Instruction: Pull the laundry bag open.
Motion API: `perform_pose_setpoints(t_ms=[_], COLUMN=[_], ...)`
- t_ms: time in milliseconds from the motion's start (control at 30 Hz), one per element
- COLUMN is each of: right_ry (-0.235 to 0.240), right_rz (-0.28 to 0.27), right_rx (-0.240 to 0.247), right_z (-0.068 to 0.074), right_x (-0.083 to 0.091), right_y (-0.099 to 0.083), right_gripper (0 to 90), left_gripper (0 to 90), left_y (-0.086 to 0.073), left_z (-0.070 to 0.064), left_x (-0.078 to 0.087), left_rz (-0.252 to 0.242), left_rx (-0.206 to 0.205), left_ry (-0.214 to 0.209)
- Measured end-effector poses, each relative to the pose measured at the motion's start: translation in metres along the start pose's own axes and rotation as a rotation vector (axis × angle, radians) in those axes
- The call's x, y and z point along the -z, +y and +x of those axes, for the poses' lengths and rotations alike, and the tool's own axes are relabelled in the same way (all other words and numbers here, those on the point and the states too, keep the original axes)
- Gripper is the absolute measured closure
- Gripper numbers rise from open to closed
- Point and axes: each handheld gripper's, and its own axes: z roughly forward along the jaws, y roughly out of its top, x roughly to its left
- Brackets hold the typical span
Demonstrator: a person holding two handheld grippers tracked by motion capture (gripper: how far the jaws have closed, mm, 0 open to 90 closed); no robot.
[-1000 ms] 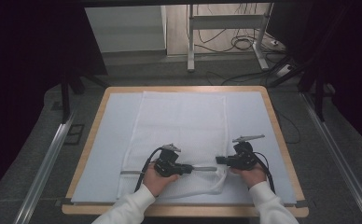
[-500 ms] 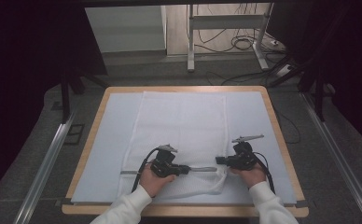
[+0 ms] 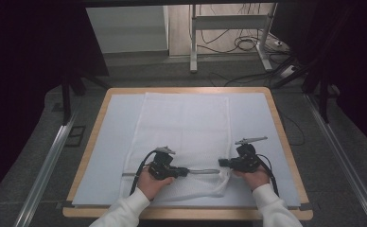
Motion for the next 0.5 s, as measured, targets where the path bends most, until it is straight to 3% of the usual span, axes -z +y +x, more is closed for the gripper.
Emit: perform_pose_setpoints(t_ms=[500], right_ry=[-0.002], right_rz=[0.000], right_rx=[0.000], right_z=[0.0002], right_x=[0.0001], right_y=[0.0001], right_gripper=[87.9], left_gripper=[86.9], left_y=[-0.0059], left_z=[0.0060], left_x=[0.0082], left_rz=[-0.012], left_rx=[0.023], left_ry=[0.001])
